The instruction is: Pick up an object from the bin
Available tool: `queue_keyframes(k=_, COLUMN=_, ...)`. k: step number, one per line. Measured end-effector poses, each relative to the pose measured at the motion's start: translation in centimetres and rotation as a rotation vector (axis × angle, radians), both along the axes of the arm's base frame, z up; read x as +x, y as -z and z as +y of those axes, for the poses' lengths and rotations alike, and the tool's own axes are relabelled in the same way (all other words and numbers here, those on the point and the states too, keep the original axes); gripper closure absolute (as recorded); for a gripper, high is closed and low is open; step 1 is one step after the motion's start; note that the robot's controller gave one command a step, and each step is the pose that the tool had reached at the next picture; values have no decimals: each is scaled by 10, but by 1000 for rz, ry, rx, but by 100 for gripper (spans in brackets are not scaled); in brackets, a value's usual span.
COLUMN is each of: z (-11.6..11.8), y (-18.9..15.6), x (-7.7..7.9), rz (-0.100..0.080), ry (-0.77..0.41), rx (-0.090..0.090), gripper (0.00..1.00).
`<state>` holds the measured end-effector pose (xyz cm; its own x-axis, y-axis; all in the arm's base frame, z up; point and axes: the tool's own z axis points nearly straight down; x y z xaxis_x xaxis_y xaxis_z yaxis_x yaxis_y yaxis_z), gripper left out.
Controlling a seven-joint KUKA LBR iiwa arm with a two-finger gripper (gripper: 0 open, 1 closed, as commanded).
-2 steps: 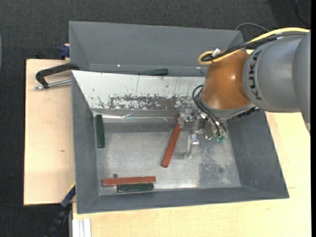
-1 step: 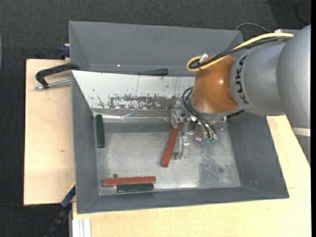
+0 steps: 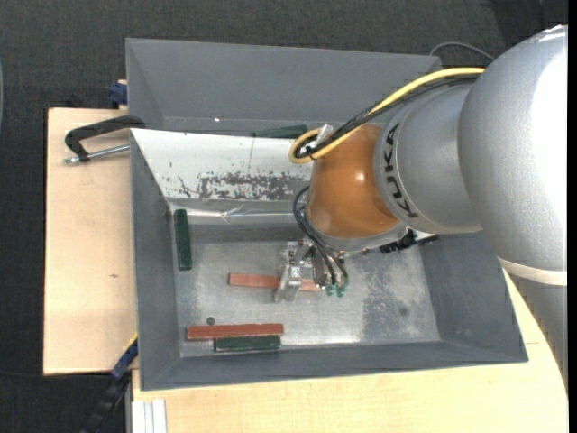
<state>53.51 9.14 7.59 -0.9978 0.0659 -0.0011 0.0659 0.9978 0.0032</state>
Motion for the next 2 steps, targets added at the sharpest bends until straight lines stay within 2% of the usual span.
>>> queue_keyframes(k=1, z=0, y=0, x=0, rz=0, ry=0, rx=0, gripper=100)
queue_keyframes(k=2, z=-18, y=-158, x=38, rz=-8, ry=-9, rx=-1, gripper=100)
